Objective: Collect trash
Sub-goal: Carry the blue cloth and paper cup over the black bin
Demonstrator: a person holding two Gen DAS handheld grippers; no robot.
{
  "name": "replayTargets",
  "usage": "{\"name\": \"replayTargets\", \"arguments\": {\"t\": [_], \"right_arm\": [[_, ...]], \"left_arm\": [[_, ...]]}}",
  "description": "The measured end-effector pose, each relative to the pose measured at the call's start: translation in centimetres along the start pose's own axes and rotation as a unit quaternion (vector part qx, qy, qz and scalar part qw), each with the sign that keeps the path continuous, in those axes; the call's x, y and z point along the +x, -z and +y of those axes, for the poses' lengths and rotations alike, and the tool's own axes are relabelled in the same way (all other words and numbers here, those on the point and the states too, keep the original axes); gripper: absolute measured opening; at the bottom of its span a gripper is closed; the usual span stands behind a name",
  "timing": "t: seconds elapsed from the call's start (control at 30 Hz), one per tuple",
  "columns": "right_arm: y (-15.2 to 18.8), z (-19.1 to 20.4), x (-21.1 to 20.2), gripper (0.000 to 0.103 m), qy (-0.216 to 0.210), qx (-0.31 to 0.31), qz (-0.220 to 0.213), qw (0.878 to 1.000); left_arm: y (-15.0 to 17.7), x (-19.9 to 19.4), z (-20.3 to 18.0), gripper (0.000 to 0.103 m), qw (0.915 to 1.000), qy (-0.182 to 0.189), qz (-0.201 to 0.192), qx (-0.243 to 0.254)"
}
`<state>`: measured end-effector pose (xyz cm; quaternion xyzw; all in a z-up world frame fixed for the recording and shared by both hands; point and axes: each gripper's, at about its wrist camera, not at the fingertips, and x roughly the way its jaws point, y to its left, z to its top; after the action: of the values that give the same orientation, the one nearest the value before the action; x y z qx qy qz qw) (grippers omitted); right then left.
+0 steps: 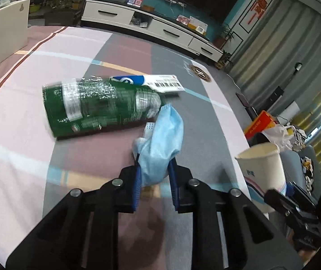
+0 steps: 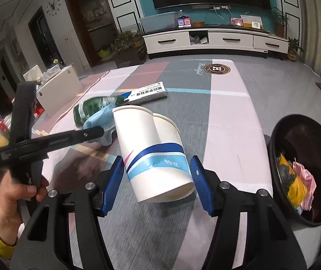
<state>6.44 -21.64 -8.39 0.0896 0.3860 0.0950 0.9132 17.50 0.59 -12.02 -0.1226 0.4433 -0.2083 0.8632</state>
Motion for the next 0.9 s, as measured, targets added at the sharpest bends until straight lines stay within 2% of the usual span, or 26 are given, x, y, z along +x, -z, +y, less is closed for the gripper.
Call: {"name": "replayTargets", "arguments": {"t": [0.4, 0.9], "right_arm": [[2.0, 0.0, -3.8, 0.060, -0.016, 0.019, -0.006, 1.000], [2.4, -1.6, -8.7, 0.060, -0.028, 0.049, -0.055, 0.997]], "left_arm": [[3.5, -4.9, -4.2, 0.023, 0.9989, -0.024, 0.004, 0.041], [5.0, -7.1, -9.9, 0.024, 0.9955, 0.003, 0.005, 0.094]]}}
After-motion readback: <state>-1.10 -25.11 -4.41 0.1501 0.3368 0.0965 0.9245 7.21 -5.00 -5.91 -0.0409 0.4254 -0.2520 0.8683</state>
